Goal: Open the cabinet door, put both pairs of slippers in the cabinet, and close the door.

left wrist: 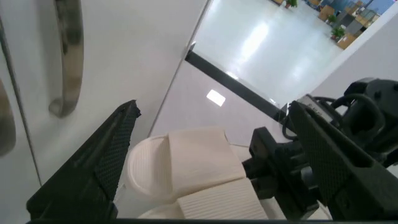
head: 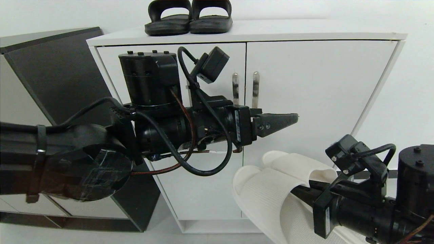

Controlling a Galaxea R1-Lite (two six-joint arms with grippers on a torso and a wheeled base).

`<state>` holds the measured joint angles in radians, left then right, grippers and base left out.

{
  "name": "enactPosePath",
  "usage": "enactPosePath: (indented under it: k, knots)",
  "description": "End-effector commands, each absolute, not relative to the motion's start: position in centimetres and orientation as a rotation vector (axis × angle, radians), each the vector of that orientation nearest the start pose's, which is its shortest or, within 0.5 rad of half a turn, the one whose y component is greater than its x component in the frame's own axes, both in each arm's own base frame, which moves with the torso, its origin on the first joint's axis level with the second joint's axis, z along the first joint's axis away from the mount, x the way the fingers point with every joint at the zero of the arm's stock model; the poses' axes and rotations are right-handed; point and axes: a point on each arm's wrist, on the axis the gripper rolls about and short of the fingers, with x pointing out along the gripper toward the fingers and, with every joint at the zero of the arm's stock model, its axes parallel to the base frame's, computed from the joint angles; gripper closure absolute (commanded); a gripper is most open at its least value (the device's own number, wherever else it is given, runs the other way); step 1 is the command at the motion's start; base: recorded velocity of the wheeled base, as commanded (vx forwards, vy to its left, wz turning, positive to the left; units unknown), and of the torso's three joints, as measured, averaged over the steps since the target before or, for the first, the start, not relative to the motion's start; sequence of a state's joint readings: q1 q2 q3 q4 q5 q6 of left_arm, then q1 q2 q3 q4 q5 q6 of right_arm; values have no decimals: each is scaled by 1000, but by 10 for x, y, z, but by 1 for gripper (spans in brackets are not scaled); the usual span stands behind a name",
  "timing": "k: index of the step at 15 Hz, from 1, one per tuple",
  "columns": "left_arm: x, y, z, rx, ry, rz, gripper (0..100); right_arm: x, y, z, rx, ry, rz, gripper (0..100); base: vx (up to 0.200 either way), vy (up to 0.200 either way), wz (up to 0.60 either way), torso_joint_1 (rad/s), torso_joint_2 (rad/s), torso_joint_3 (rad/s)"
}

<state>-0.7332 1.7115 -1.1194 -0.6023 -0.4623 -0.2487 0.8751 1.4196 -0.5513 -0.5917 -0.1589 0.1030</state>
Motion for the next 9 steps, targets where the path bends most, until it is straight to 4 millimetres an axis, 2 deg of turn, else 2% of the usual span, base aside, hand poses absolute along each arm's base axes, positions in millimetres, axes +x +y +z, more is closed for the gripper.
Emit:
enactPosePath:
  k: [1, 9]
  knots:
    - [239, -230, 264, -221, 131, -1189, 0, 145, 169, 186, -38, 276, 700, 100, 0, 0, 0, 0, 0, 0]
    - [231, -220, 275, -195, 63, -1098, 0, 144, 167, 188, -33, 266, 701, 100, 0, 0, 0, 0, 0, 0]
